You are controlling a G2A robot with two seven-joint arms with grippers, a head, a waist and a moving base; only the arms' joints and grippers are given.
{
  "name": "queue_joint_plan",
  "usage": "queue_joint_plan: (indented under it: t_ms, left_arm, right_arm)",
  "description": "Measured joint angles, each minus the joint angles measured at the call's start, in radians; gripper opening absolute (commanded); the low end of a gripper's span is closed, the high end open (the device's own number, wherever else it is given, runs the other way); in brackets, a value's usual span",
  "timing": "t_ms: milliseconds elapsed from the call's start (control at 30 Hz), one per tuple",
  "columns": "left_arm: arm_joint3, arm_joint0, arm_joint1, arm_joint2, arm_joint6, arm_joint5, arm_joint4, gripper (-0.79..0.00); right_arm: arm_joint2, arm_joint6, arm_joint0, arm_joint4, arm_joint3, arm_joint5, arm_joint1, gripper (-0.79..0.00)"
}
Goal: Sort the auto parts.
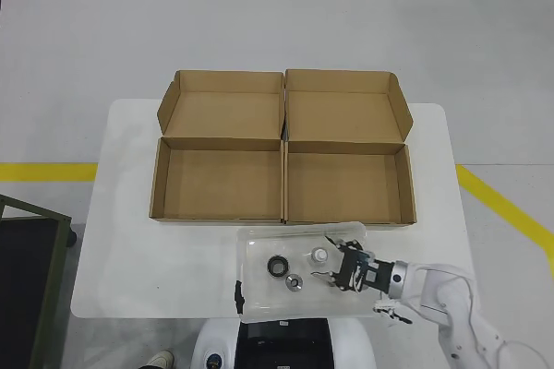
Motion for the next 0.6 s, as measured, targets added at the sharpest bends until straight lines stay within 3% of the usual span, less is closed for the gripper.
queue_joint_plan:
  t_ms: [67,133,500,600]
  left_arm:
    - [0.000,0.000,0.000,0.000,0.000,0.000,0.000,0.000]
    - [0.000,0.000,0.000,0.000,0.000,0.000,0.000,0.000]
    - [0.000,0.000,0.000,0.000,0.000,0.000,0.000,0.000]
    - [0.000,0.000,0.000,0.000,0.000,0.000,0.000,0.000]
  right_arm:
    - [-0.010,0.006,0.005,-0.004,0.004,0.001,0.001,-0.397]
    - [-0.021,0.008,0.011,-0.010,0.007,0.002,0.003,-0.425]
    - [-0.040,0.002,0.030,-0.052,0.023,0.017,0.014,-0.486]
    - [-0.044,-0.002,0.032,-0.056,0.026,0.017,0.017,-0.736]
